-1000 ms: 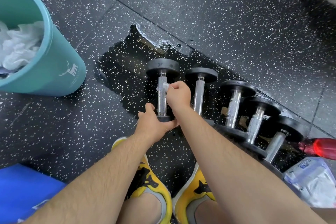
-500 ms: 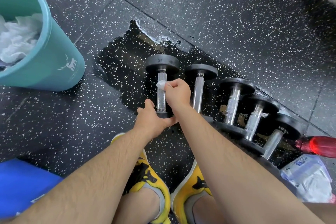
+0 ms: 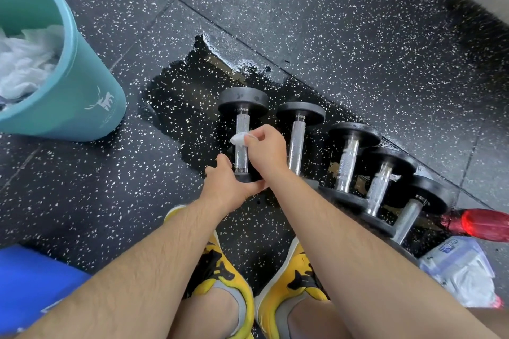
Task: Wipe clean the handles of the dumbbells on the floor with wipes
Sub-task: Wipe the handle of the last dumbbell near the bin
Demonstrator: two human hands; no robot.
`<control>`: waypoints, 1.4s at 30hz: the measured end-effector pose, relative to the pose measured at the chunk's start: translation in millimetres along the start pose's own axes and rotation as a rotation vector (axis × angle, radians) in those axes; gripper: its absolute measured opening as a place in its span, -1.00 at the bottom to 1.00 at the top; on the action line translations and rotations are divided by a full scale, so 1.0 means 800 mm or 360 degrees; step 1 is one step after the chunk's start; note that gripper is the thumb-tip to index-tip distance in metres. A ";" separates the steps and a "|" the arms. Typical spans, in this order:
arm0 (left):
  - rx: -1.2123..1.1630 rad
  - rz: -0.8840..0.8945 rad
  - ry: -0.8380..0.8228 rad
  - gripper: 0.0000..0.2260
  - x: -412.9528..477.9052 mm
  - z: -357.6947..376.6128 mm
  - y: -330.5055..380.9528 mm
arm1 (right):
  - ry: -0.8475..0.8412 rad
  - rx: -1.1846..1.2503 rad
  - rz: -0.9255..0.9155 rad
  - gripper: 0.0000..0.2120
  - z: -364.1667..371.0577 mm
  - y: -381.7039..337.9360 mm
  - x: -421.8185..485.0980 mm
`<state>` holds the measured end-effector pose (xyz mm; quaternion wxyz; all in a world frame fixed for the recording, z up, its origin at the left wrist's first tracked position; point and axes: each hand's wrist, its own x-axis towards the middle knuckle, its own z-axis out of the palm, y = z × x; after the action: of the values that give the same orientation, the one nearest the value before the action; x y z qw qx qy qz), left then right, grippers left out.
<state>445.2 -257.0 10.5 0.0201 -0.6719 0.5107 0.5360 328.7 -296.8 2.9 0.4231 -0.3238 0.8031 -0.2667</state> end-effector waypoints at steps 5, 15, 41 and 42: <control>0.0029 -0.0016 -0.0009 -0.30 0.000 -0.001 -0.001 | 0.0003 -0.0199 -0.0234 -0.88 0.008 0.005 -0.011; 0.0046 -0.0046 -0.0016 -0.24 0.001 0.000 -0.001 | -0.0055 -0.0625 -0.0488 -0.77 0.020 -0.001 -0.003; 0.0056 -0.0079 -0.0002 -0.16 0.005 0.003 -0.002 | 0.0004 -0.0542 -0.0326 -0.87 0.011 -0.009 0.003; 0.0063 -0.0082 -0.0001 -0.17 0.005 0.003 -0.002 | 0.0019 -0.0408 -0.0220 -0.86 0.009 -0.006 -0.002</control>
<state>444.5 -257.4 5.5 0.0475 -0.6842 0.5037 0.5253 337.4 -299.9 3.4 0.3540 -0.4280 0.8090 -0.1924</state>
